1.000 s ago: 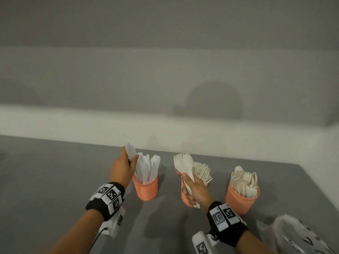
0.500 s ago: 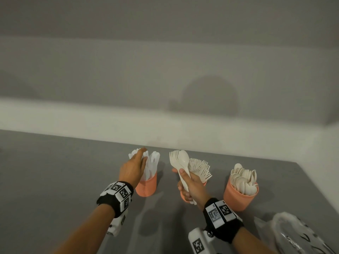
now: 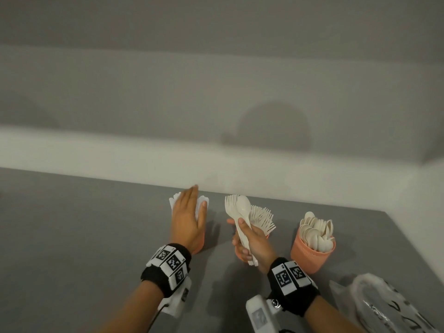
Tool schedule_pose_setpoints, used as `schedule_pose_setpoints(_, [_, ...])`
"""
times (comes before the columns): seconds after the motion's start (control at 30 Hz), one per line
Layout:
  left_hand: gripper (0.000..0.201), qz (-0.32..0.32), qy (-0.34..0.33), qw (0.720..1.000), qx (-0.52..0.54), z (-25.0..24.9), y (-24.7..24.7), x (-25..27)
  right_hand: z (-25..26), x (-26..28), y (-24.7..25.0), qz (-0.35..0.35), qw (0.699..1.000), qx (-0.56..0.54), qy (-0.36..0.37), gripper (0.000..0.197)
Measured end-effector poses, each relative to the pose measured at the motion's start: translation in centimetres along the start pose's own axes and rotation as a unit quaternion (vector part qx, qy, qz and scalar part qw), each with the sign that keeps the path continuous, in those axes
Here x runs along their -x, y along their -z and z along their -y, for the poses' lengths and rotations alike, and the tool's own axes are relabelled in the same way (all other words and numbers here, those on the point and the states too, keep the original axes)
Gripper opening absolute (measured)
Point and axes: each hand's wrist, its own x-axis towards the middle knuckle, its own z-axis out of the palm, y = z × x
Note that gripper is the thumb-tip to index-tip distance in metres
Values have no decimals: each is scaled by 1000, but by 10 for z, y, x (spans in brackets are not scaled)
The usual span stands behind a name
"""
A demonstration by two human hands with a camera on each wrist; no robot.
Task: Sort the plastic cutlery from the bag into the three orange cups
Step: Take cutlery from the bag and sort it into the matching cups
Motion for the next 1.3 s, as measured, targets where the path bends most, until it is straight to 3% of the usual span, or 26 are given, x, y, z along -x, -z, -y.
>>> schedule_pose_setpoints(0.07, [52,27,37,988,150,-30,-4,1,2,3,2,11,1000,-6,1,33])
schedule_pose_setpoints(0.17, [43,142,137,930,310,-58,-16,-3,11,12,5,25,1000,14,-2,37])
schedule_pose_setpoints(0.2, [35,173,157,917,322,-62,-21,-4,16,18,6,27,999,26,-4,40])
schedule_pose_setpoints(0.27, [19,192,157,919,307,-67,-30,-3,25,28,10,33,999,41,-11,51])
schedule_pose_setpoints(0.37, [18,202,131,930,279,-73,-40,-2,31,43,18,21,998,55,-17,59])
schedule_pose_setpoints(0.6, [9,292,120,904,289,-101,-55,4,29,55,50,-86,989,120,24,18])
schedule_pose_setpoints(0.8, [12,257,40,924,282,-131,-62,-8,53,53,82,-168,963,184,106,20])
schedule_pose_setpoints(0.97, [13,160,-20,955,250,-137,-49,-35,86,57,114,-197,955,157,157,16])
schedule_pose_setpoints(1.13, [22,116,-101,978,143,-116,-40,-40,102,65,152,-262,926,194,191,15])
schedule_pose_setpoints(1.3, [30,103,-135,983,75,-84,-45,-30,89,65,184,-328,905,203,176,31])
